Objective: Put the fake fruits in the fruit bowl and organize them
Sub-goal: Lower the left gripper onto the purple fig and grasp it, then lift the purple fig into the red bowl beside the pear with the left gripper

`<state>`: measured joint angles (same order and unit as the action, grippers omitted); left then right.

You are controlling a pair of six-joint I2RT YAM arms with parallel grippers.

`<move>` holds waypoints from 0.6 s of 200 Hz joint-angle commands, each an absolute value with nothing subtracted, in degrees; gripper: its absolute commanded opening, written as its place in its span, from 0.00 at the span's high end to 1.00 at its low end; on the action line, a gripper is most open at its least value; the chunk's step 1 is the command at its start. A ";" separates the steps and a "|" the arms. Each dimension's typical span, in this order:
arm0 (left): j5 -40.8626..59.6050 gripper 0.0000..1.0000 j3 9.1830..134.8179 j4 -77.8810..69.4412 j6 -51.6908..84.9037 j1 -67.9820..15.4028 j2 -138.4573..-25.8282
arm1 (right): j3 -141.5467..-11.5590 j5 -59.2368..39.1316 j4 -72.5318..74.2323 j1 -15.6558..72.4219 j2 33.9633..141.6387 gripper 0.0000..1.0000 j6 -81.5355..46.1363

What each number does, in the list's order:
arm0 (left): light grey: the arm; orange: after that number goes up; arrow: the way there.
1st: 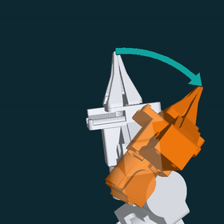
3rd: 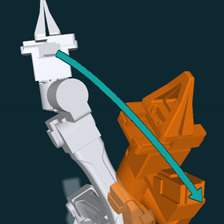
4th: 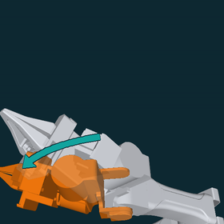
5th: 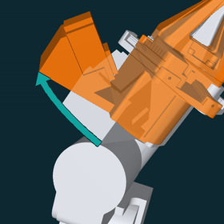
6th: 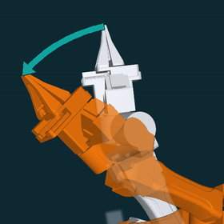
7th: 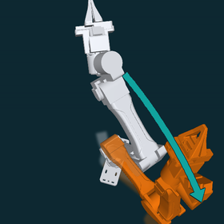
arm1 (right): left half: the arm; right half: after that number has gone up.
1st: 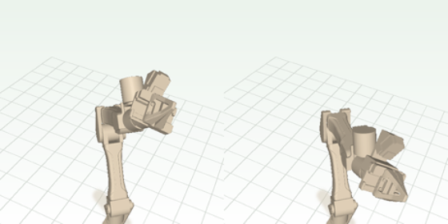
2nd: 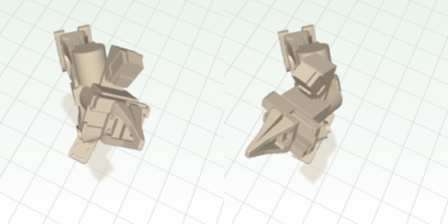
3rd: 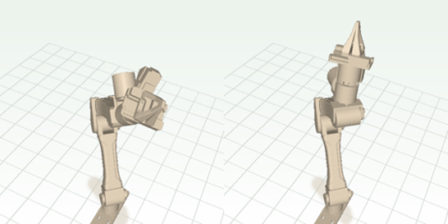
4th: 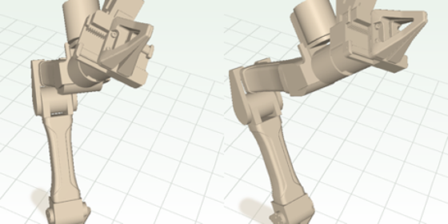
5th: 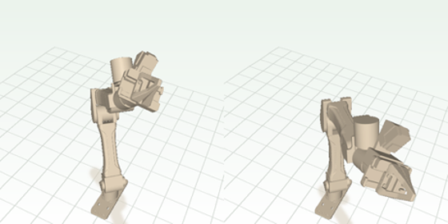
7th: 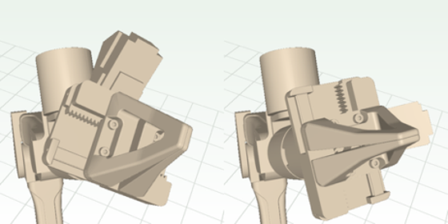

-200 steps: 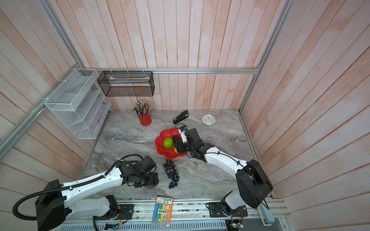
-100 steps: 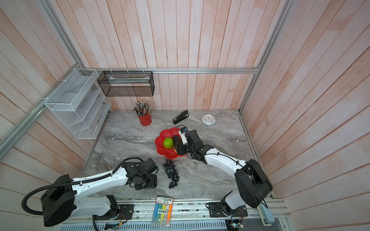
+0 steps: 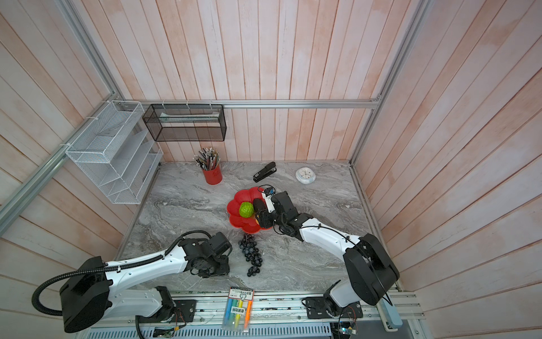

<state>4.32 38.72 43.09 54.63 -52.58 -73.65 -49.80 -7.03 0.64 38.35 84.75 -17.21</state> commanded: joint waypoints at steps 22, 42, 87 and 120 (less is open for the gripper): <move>2.77 0.57 37.77 42.27 53.70 -52.78 -71.39 | -48.08 -7.48 3.24 38.68 83.70 0.33 -18.44; 0.81 0.57 39.30 43.38 53.08 -52.73 -69.27 | -47.42 -7.21 4.04 38.72 82.63 0.33 -18.82; -3.10 0.57 50.36 44.12 43.99 -48.42 -70.32 | -45.26 -2.76 3.68 38.67 77.45 0.34 -19.02; -2.42 0.57 57.90 37.75 36.60 -45.38 -75.73 | -43.05 -0.38 4.31 38.67 73.31 0.34 -20.19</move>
<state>-0.84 52.86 42.52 44.21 -46.85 -71.70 -44.56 -3.40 2.90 38.37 75.66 -18.74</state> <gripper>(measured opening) 0.517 0.665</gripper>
